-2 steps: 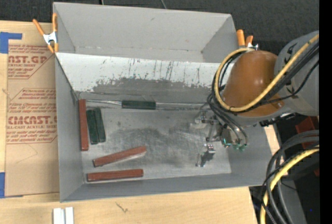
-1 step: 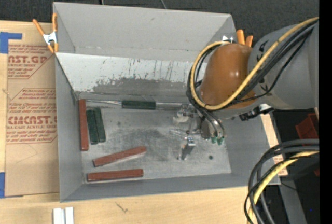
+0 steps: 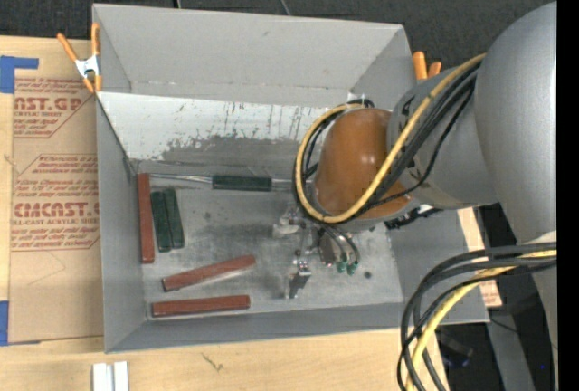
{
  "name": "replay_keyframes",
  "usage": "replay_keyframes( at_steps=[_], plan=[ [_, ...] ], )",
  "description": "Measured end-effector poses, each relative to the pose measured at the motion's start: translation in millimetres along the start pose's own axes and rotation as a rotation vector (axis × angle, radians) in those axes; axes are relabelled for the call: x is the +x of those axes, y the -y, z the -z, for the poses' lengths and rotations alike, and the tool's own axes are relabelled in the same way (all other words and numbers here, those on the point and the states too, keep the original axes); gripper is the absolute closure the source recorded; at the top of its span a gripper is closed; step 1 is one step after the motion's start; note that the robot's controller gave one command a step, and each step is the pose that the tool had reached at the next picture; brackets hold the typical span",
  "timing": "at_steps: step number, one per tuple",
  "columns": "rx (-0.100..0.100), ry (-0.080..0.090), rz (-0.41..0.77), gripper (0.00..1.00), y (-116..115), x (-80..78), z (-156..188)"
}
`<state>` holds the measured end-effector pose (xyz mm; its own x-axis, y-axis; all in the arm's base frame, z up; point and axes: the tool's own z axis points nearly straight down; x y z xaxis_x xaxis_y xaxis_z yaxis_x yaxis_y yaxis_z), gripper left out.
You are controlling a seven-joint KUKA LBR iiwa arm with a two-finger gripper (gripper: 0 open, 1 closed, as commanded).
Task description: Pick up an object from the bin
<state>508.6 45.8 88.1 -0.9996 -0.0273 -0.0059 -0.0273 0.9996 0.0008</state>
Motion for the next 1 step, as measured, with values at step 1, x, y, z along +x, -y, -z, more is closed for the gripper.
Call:
replay_keyframes(
  at_steps=[1],
  plan=[
    [-0.002, 0.001, 0.025, 1.00, -50.5, -46.1, -11.8]
  ],
)
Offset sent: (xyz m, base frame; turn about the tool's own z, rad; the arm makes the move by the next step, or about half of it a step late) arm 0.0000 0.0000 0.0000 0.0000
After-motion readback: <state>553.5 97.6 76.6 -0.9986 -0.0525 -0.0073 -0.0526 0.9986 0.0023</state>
